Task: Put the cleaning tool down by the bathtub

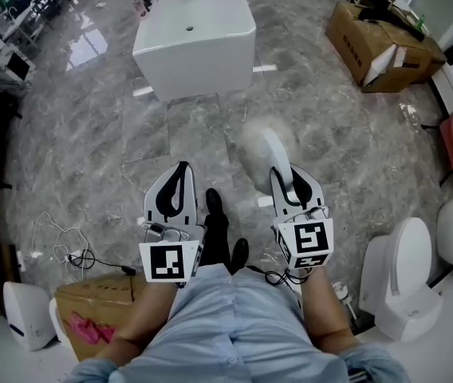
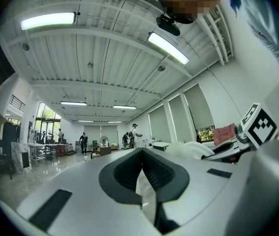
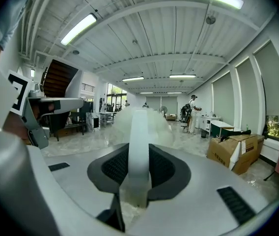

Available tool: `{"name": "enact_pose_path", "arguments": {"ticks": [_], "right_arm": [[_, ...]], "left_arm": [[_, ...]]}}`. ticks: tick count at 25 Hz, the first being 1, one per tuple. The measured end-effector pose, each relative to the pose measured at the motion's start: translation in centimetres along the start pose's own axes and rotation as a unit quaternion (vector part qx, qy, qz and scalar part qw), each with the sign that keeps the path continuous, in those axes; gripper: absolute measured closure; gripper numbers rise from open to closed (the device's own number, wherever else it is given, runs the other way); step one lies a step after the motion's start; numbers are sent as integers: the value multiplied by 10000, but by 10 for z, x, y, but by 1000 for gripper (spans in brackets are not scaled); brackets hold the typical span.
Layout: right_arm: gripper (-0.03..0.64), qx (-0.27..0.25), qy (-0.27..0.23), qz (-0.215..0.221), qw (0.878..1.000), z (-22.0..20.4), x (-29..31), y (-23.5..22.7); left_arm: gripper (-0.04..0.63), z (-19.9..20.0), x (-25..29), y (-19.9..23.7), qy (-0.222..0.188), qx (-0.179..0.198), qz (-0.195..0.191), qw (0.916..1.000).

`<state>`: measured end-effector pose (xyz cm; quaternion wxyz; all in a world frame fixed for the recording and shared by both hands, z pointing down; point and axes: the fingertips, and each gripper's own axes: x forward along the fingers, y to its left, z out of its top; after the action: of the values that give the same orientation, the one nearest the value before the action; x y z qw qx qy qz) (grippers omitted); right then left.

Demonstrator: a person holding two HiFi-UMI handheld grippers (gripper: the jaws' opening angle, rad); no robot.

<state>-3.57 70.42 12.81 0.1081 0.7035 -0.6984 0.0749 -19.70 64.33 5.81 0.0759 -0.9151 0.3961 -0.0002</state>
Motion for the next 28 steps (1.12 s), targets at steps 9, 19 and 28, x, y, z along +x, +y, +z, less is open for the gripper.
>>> {"name": "enact_pose_path", "arguments": {"ticks": [9, 19, 28], "right_arm": [[514, 53, 327, -57, 9994, 0, 86, -35], [514, -157, 154, -184, 9996, 62, 208, -66], [514, -268, -189, -358, 9988, 114, 295, -83]], "left_arm": [[578, -28, 91, 35, 160, -148, -34, 9998], [580, -24, 212, 113, -144, -261, -17, 9996], [579, -10, 302, 166, -532, -197, -185, 9982]]}}
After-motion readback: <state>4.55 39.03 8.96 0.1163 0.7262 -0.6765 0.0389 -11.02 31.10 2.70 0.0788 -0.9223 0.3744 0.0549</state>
